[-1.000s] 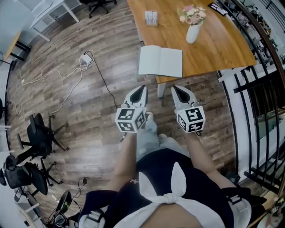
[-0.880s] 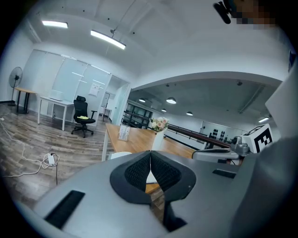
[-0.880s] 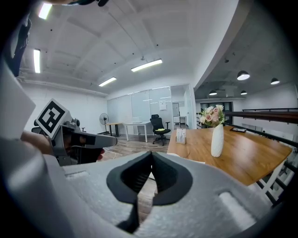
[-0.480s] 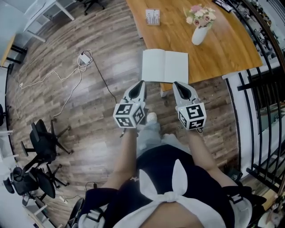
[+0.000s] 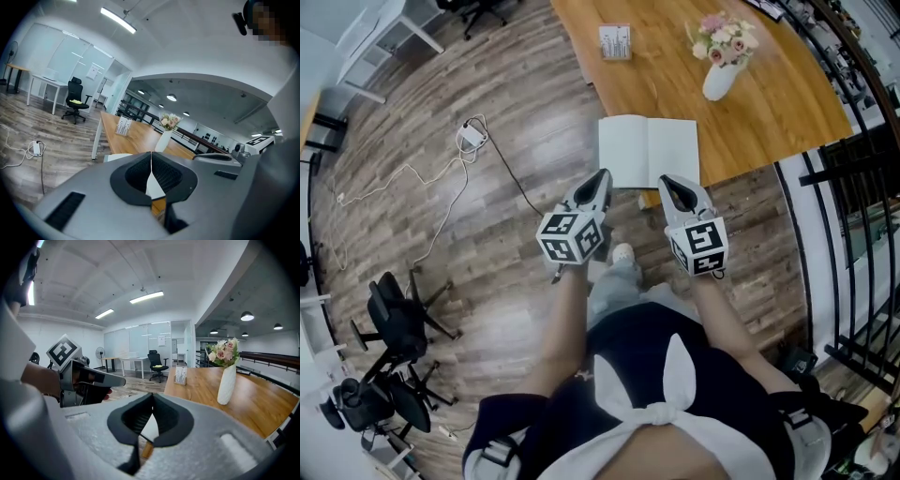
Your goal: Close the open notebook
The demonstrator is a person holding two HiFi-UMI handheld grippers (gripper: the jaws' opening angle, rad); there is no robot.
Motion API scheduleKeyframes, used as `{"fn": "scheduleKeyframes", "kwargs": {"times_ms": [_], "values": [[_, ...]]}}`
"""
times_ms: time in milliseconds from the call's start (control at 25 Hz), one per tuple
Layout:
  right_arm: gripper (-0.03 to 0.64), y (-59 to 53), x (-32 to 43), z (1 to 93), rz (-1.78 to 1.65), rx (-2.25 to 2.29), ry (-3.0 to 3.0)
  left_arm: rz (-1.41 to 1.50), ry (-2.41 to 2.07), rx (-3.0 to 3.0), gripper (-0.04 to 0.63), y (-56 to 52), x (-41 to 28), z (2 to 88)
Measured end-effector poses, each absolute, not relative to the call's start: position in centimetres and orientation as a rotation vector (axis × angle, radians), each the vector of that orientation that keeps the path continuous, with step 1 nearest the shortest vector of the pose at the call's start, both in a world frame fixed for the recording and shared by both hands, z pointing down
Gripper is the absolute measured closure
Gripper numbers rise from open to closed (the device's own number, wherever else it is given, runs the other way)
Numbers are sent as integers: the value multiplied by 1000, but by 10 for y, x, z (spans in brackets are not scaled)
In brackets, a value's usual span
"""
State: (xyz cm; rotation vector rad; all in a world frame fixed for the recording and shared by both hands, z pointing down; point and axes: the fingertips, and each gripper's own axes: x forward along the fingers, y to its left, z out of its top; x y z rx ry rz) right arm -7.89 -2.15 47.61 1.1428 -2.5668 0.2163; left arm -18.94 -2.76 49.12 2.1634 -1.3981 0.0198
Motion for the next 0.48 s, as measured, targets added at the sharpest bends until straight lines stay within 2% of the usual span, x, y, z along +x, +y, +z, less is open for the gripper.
{"fn": "scheduleKeyframes", "kwargs": {"times_ms": [360,480], "values": [[620,-47,-89,487,240,1167,-2535,-6,-1338,2099,574,-58,-211,511],[618,-55,-93,496,255,1168,-2522,-6,-1294,2076,502,-68,-216,524]]}}
